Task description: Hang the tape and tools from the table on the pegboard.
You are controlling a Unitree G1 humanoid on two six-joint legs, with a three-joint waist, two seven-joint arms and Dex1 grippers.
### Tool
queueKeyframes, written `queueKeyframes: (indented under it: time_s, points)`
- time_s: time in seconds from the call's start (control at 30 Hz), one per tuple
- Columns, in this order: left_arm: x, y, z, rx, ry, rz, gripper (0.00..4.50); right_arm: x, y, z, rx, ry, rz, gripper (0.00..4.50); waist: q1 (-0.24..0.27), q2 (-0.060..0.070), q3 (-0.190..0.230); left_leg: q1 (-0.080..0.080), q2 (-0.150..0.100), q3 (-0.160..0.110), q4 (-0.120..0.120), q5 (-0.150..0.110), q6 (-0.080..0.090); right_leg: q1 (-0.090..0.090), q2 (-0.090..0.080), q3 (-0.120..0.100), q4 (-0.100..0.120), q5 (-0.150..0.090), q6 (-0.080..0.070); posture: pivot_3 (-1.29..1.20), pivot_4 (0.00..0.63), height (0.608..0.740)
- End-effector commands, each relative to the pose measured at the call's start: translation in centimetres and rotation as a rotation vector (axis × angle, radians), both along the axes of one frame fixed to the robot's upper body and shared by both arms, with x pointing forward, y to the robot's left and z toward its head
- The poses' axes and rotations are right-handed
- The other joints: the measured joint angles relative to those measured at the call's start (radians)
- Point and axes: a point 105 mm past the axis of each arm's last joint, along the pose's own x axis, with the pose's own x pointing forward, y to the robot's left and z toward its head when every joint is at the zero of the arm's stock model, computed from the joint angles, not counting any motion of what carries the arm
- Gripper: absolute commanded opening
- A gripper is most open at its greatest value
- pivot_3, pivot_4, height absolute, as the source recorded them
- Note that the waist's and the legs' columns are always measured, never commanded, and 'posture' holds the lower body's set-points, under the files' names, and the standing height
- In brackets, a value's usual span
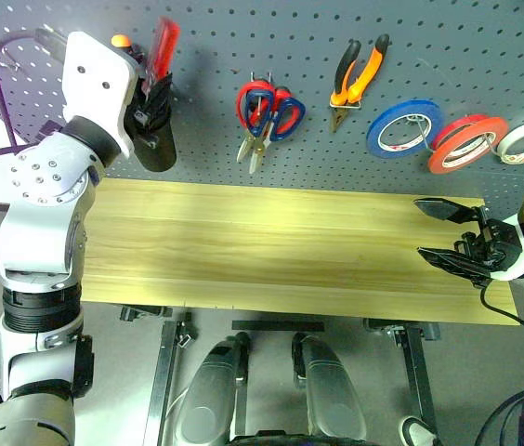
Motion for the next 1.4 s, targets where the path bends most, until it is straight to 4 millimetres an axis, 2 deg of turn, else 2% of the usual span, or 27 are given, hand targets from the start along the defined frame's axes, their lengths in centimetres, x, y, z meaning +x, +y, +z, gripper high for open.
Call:
queueKeyframes:
  time_s: [0.03, 0.13, 0.43, 0.57, 0.67, 0.93, 1.03, 1.27, 1.4]
  points:
    - [-1.0, 0.4, 1.5, -0.021, -0.075, 0.004, 3.50, -0.3, -0.3, 0.7, -0.003, -0.032, -0.012, 4.50, 0.000, 0.000, 0.000, 0.000, 0.000, 0.000, 0.000, 0.000, 0.000, 0.000, 0.000, 0.000, 0.000, 0.000, 0.000, -0.03, 0.283, 0.718]
    - [-1.0, 0.4, 1.6, -0.032, -0.083, 0.003, 4.47, -0.3, -0.4, 0.8, -0.004, -0.032, -0.014, 4.50, 0.000, 0.000, 0.000, 0.000, 0.000, 0.000, 0.000, 0.000, 0.000, 0.000, 0.000, 0.000, 0.000, 0.000, 0.000, -0.04, 0.285, 0.718]
    - [-1.5, -1.1, 4.0, -0.045, -0.162, -0.025, 4.47, -0.3, -0.4, 0.7, 0.005, -0.034, -0.013, 4.50, 0.001, 0.000, 0.000, 0.000, 0.000, 0.000, 0.000, 0.000, 0.000, 0.000, 0.000, 0.000, 0.000, 0.000, 0.000, -0.04, 0.278, 0.718]
    - [-1.8, -2.8, 6.0, -0.040, -0.207, -0.095, 4.47, -0.2, -0.4, 0.7, 0.001, -0.033, -0.016, 4.50, 0.002, 0.000, 0.000, 0.000, 0.000, 0.000, 0.000, 0.000, 0.000, 0.000, 0.000, 0.000, 0.000, 0.000, 0.000, -0.04, 0.274, 0.718]
    - [-2.0, -4.9, 5.8, -0.039, -0.186, -0.209, 4.47, -0.2, -0.4, 0.8, 0.004, -0.036, -0.019, 4.50, 0.001, 0.000, 0.000, 0.000, 0.000, 0.000, 0.000, 0.000, 0.000, 0.000, 0.000, 0.000, 0.000, 0.000, 0.000, -0.04, 0.273, 0.718]
    - [-2.5, -11.3, 1.1, -0.045, 0.052, -0.565, 4.47, -0.4, 0.0, 0.8, 0.012, -0.040, -0.019, 4.50, -0.002, 0.000, 0.000, 0.000, 0.000, 0.000, 0.000, 0.000, 0.000, 0.000, 0.000, 0.000, 0.000, 0.000, 0.000, -0.07, 0.266, 0.718]
    - [-2.7, -12.7, -1.3, -0.068, 0.172, -0.666, 4.47, -0.7, 0.1, 0.7, 0.015, -0.040, -0.026, 4.50, -0.004, 0.001, -0.001, 0.000, 0.000, 0.000, 0.000, 0.000, 0.000, 0.000, 0.000, 0.000, 0.000, 0.000, 0.000, -0.08, 0.269, 0.718]
    - [-3.6, -13.7, -6.4, -0.046, 0.372, -0.766, 4.47, -1.2, 0.3, 0.6, 0.035, -0.022, -0.045, 4.50, -0.005, 0.003, -0.002, 0.000, 0.000, 0.000, 0.001, 0.000, 0.000, 0.001, 0.000, 0.000, 0.000, 0.000, 0.000, -0.10, 0.271, 0.718]
    - [-3.7, -13.1, -8.2, -0.015, 0.383, -0.744, 4.47, -1.3, 0.5, 0.5, 0.048, -0.014, -0.058, 4.50, -0.005, 0.003, -0.003, 0.000, 0.000, 0.000, 0.001, 0.000, 0.000, 0.001, 0.000, 0.000, 0.000, 0.000, 0.000, -0.10, 0.274, 0.718]
